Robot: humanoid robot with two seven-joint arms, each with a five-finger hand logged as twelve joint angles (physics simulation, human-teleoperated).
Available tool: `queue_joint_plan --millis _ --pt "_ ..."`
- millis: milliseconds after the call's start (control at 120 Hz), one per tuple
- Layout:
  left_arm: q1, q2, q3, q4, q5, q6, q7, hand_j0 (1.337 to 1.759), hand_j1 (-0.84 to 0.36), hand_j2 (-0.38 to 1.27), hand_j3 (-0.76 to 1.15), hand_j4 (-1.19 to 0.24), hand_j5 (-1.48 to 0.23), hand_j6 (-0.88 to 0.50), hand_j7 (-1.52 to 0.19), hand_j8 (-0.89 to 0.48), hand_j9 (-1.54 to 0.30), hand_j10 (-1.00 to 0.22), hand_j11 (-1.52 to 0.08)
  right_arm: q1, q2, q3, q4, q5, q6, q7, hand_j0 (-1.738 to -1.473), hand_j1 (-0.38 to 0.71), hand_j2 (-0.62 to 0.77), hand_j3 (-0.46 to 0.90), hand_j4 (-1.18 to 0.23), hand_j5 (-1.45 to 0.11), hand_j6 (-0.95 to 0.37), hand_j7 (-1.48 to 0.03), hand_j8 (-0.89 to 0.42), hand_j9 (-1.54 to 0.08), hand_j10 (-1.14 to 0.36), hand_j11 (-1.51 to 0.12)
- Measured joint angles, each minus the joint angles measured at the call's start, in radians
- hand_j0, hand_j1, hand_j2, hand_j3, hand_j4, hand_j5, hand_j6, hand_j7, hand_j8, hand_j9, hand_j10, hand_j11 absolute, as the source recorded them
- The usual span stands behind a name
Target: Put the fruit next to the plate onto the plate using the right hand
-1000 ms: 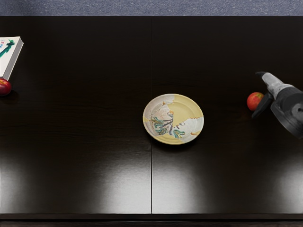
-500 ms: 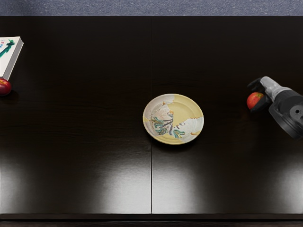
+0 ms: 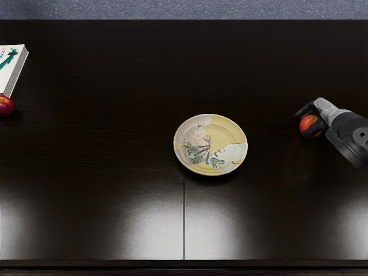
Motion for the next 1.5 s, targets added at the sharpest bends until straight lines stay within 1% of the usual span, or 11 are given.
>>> queue_joint_plan --millis 158,308,425,708,867,1058,1067,1158,1308,1400,1500 --pt "0.000 0.000 0.000 0.000 0.000 0.000 0.000 1.658 0.34 0.00 0.00 -0.01 -0.01 -0.01 -0.01 -0.01 -0.01 -0.01 -0.01 0.004 0.001 0.014 0.003 0.038 0.005 0.001 -1.650 0.26 -0.02 0.00 -0.60 -0.65 -0.51 -0.71 -0.37 -0.67 -0.41 -0.68" --pt "0.000 0.000 0.000 0.000 0.000 0.000 0.000 1.658 0.34 0.00 0.00 -0.01 -0.01 -0.01 -0.01 -0.01 -0.01 -0.01 -0.01 0.009 0.002 0.074 0.033 0.069 0.025 0.002 -1.653 0.25 0.03 0.00 -0.57 -0.69 -0.53 -0.72 -0.40 -0.70 -0.44 -0.71" --pt "0.000 0.000 0.000 0.000 0.000 0.000 0.000 1.658 0.34 0.00 0.00 -0.01 -0.01 -0.01 -0.01 -0.01 -0.01 -0.01 -0.01 0.012 0.003 0.119 0.082 0.091 0.037 0.002 -1.655 0.24 0.06 0.00 -0.56 -0.71 -0.54 -0.72 -0.41 -0.71 -0.45 -0.71" --pt "0.000 0.000 0.000 0.000 0.000 0.000 0.000 1.658 0.34 0.00 0.00 -0.01 -0.01 -0.01 -0.01 -0.01 -0.01 -0.01 -0.01 0.014 0.007 0.207 0.251 0.158 0.072 0.002 -1.658 0.25 0.13 0.00 -0.55 -0.73 -0.55 -0.72 -0.43 -0.72 -0.46 -0.71" --pt "0.000 0.000 0.000 0.000 0.000 0.000 0.001 1.658 0.34 0.00 0.00 -0.01 -0.01 -0.01 -0.01 -0.01 -0.01 -0.01 -0.01 0.008 0.064 0.219 0.296 0.168 0.106 0.002 -1.658 0.26 0.16 0.00 -0.55 -0.73 -0.55 -0.72 -0.43 -0.72 -0.46 -0.71" --pt "0.000 0.000 0.000 0.000 0.000 0.000 0.000 1.658 0.34 0.00 0.00 -0.01 -0.01 -0.01 -0.01 -0.01 -0.01 -0.01 -0.01 -0.011 0.150 0.214 0.310 0.172 0.144 0.002 -1.658 0.27 0.22 0.00 -0.55 -0.74 -0.55 -0.73 -0.42 -0.73 -0.44 -0.71" --pt "0.000 0.000 0.000 0.000 0.000 0.000 0.000 1.658 0.34 0.00 0.00 -0.01 -0.01 -0.01 -0.01 -0.01 -0.01 -0.01 -0.01 -0.013 0.152 0.214 0.311 0.172 0.145 0.002 -1.658 0.27 0.18 0.00 -0.54 -0.75 -0.55 -0.73 -0.41 -0.73 -0.44 -0.71" --pt "0.000 0.000 0.000 0.000 0.000 0.000 0.000 1.658 0.34 0.00 0.00 -0.01 -0.01 -0.01 -0.01 -0.01 -0.01 -0.01 -0.01 -0.030 0.175 0.207 0.311 0.172 0.150 0.002 -1.658 0.27 0.19 0.00 -0.54 -0.75 -0.55 -0.73 -0.39 -0.73 -0.42 -0.71" --pt "0.000 0.000 0.000 0.000 0.000 0.000 0.000 1.658 0.34 0.00 0.00 -0.01 -0.01 -0.01 -0.01 -0.01 -0.01 -0.01 -0.01 -0.038 0.189 0.231 0.305 0.178 0.189 0.002 -1.658 -0.02 0.09 0.00 -0.29 -0.39 -0.29 -0.38 -0.22 -0.38 -0.22 -0.38" --pt "0.000 0.000 0.000 0.000 0.000 0.000 0.000 1.658 0.34 0.00 0.00 -0.01 -0.01 -0.01 -0.01 -0.01 -0.01 -0.01 -0.01 -0.053 0.172 0.362 0.305 0.297 0.391 0.002 -1.658 -0.13 0.05 0.00 -0.19 -0.26 -0.20 -0.26 -0.15 -0.26 -0.15 -0.25" --pt "0.000 0.000 0.000 0.000 0.000 0.000 0.000 1.658 0.34 0.00 0.00 -0.01 -0.01 -0.01 -0.01 -0.01 -0.01 -0.01 -0.01 -0.069 0.157 0.497 0.305 0.454 0.612 0.002 -1.658 -0.20 0.03 0.00 -0.13 -0.17 -0.13 -0.17 -0.10 -0.17 -0.10 -0.17"
